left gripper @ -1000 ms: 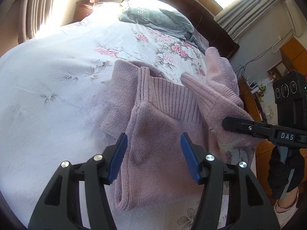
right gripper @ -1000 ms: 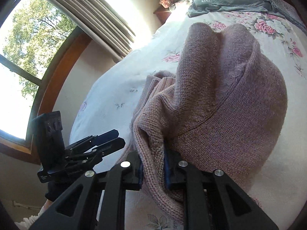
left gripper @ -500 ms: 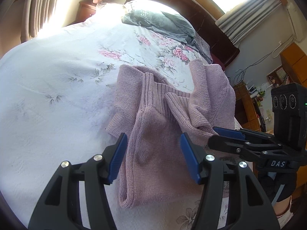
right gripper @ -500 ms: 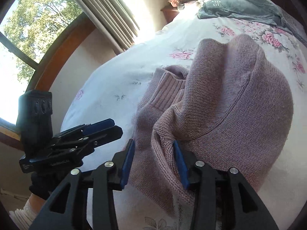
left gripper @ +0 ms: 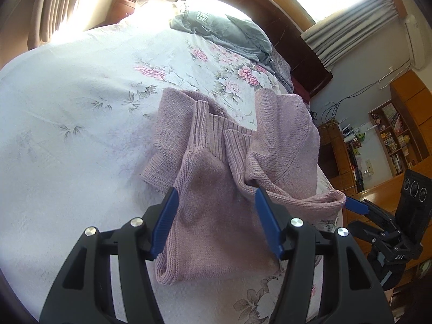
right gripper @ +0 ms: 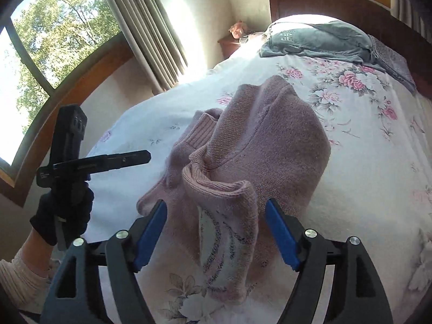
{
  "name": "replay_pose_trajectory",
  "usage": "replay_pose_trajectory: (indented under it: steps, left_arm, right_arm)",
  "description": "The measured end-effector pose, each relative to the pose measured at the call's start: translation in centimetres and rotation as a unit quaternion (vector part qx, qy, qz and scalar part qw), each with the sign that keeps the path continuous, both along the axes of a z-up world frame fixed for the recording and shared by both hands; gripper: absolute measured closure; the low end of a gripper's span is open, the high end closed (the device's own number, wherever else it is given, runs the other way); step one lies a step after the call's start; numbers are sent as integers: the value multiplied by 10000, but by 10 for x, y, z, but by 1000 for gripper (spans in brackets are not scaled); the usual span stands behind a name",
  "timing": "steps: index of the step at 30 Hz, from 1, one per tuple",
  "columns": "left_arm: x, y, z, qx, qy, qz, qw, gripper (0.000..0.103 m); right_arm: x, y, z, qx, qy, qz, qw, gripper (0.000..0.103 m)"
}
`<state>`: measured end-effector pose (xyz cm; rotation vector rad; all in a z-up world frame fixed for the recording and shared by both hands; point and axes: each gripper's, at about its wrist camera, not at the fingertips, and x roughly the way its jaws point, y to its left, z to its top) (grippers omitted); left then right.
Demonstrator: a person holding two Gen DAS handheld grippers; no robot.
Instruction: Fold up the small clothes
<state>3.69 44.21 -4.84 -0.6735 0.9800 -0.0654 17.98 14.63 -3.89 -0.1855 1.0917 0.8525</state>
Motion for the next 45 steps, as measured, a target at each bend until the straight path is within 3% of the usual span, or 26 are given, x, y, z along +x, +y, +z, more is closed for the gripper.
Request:
replay_pose_trajectory:
  steps: [4, 6, 9, 11, 16, 20, 22, 25, 30, 34, 35, 36, 37, 45]
  left_arm:
    - [2, -8, 0, -68, 28, -90, 9999, 44]
    - [4, -12, -1, -146, 49, -156, 9998, 43]
    - [8, -19, -4, -274, 81, -253, 9993, 41]
    - [12, -23, -8, -405, 142, -267, 9987, 40]
    - [26, -27, -25, -1039, 229, -201, 9941, 38]
    - [41, -31, -41, -1896, 129, -96, 9817, 38]
    - [50, -36, -41, -2102, 32, -70, 9776, 38]
    - [69, -49, -38, -2216, -78, -160, 9750, 37]
    - [104, -71, -50, -2191, 222, -405, 9746, 33]
    - [117, -78, -57, -2287, 234, -481, 9720, 33]
    - [119, -77, -58, -2354, 229, -463, 9705, 39]
    - [119, -76, -59, -2371, 207, -438, 9703, 64]
    - [120, -73, -58, -2346, 167, -454, 9709, 75]
    - [99, -44, -4, -2343, -742, -418, 9684, 80]
  right_arm:
    - [15, -10, -24, 82, 292, -186, 9994, 28]
    - [20, -13, -31, 226, 424, -206, 9986, 33]
    - [23, -13, -37, 408, 458, -151, 9980, 55]
    - [21, -13, -37, 651, 628, 14, 9959, 87]
    - [0, -25, -20, 1033, 554, 387, 9924, 90]
    - [-21, -35, -4, 1175, 380, 587, 9906, 90]
    - [-27, -39, -2, 1174, 360, 603, 9906, 90]
    - [-33, -42, -4, 1222, 426, 568, 9900, 90]
    - [-39, -41, -11, 1345, 548, 527, 9880, 90]
    - [-40, -39, -12, 1410, 594, 512, 9869, 90]
    - [-41, -39, -12, 1424, 600, 505, 9867, 90]
    - [-41, -39, -12, 1444, 606, 494, 9864, 90]
    - [-41, -40, -11, 1468, 609, 480, 9861, 90]
    - [-47, -17, 4, 1772, 634, 773, 9791, 90]
